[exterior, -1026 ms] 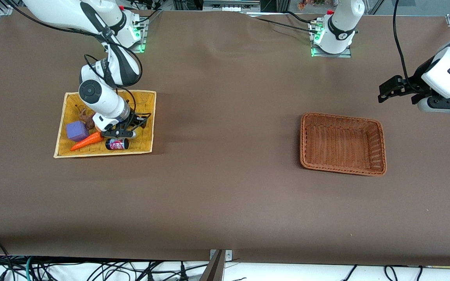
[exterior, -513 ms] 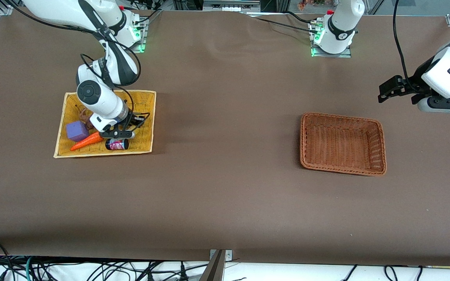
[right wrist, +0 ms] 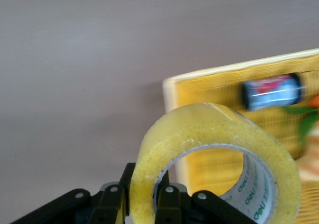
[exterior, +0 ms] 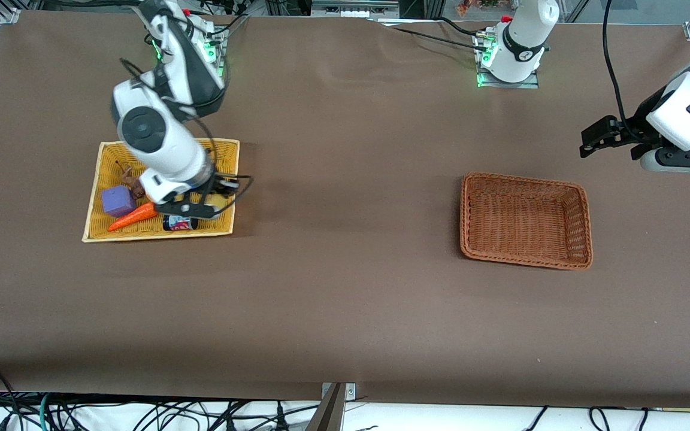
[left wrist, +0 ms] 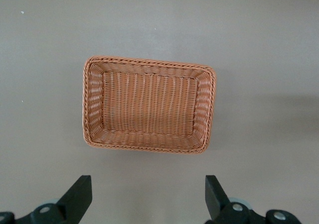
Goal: Transfer tape with both arms
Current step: 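Lift the tape roll with the right gripper out of the tray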
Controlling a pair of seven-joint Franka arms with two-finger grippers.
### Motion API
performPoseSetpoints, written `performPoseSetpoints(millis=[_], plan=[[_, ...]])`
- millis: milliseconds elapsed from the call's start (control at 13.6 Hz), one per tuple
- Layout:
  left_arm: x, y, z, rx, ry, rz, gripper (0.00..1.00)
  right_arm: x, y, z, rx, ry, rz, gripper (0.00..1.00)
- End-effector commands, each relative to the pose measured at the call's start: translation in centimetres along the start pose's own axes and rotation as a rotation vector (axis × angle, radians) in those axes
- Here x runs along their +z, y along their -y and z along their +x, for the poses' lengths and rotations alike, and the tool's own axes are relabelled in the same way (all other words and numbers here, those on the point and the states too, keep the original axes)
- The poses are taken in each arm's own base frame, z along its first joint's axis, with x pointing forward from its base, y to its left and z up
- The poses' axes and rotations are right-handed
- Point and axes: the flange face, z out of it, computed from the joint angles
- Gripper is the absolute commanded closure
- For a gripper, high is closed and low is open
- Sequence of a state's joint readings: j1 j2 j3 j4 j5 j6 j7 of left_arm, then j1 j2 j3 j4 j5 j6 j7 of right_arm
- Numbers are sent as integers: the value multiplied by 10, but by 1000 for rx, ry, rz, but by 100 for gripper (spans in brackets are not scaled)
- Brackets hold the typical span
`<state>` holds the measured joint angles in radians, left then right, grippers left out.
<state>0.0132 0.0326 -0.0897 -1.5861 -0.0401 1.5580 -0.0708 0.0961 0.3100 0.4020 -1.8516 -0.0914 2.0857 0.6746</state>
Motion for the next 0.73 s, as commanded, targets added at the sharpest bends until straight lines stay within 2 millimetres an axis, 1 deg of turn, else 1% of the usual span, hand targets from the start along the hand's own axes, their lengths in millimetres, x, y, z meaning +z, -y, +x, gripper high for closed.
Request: performPoseSetpoints(millis=[0, 147, 220, 366, 440, 513, 659], plan=[[-6, 0, 2, -7, 5, 6, 0, 6, 85, -6, 90, 20, 34, 100], [-6, 0, 2, -7, 3, 6, 0, 17, 141, -20, 162, 31, 65, 100], [-6, 0, 2, -7, 5, 6, 0, 23, 166, -27, 190, 26, 70, 100], [-6, 0, 2, -7, 5, 6, 0, 35, 206, -36, 237, 12, 89, 100], [-6, 0, 2, -7, 5, 6, 0, 45, 223, -44, 251, 21, 99, 100], [-6, 0, 2, -7, 3, 6, 0, 58, 236, -51, 253, 30, 99, 100], [-6, 0, 2, -7, 5, 6, 0, 82, 247, -58, 242, 27, 105, 100]])
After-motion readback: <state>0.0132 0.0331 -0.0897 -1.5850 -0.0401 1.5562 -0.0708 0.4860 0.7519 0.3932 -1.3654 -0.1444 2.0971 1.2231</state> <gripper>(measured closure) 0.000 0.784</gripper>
